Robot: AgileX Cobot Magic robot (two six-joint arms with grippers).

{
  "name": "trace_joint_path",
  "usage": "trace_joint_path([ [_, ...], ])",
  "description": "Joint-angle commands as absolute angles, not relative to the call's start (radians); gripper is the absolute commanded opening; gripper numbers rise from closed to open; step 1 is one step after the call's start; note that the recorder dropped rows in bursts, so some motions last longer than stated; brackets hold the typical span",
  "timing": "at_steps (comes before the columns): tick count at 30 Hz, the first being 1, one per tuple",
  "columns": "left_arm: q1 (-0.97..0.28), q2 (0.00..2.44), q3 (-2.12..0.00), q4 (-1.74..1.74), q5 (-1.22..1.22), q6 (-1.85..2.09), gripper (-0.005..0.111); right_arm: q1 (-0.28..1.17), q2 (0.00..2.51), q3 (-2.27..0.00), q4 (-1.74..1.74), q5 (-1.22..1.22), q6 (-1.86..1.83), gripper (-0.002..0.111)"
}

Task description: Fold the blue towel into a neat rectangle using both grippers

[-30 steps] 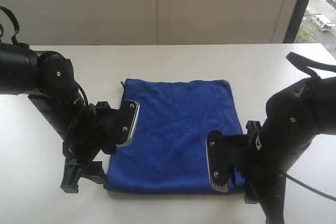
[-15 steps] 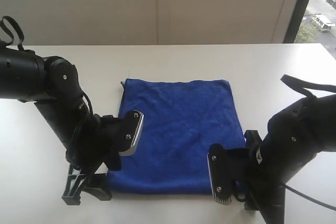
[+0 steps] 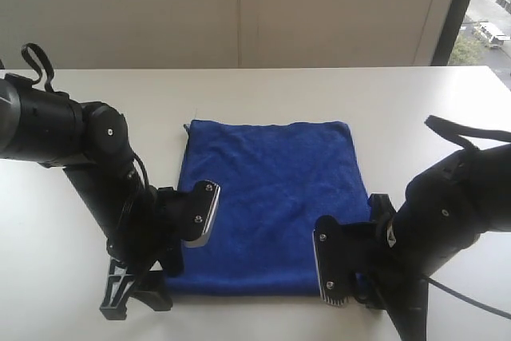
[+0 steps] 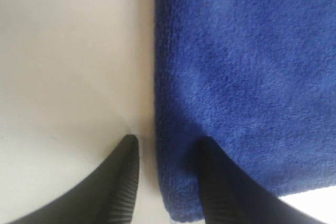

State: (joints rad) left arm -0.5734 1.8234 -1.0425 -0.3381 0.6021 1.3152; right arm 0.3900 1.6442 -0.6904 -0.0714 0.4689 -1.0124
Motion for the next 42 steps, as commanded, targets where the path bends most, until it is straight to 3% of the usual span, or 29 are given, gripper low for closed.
trace_joint_path([
  [1,-0.581,1.850,-1.036,-0.352,0.624,1.314,0.057,0.388,1.648,-0.684,-0.080,0.463,-1.016,0.033],
  [7,-0.581,1.872,-1.036,-0.352,0.630,1.312,0.056,0.388,1.652,-0.684,-0.080,0.463,-1.016,0.032],
  [10,-0.581,1.873,-1.036,-0.352,0.630,1.305,0.053,0.388,1.681,-0.684,-0.080,0.463,-1.016,0.021],
  [15,-0.581,1.873,-1.036,-0.350,0.677,1.304,0.026,0.388,1.706,-0.686,-0.080,0.465,-1.016,0.002],
  [19,-0.581,1.858,-1.038,-0.325,0.728,1.304,0.000,0.388,1.673,-0.688,-0.078,0.488,-0.988,0.000],
  [32,-0.581,1.757,-1.038,-0.327,0.927,1.195,0.000,0.425,1.462,-0.688,0.038,0.728,-0.963,0.000],
  [42,-0.581,1.660,-1.038,-0.320,0.935,1.113,0.000,0.489,1.368,-0.688,0.027,0.718,-0.854,0.000],
])
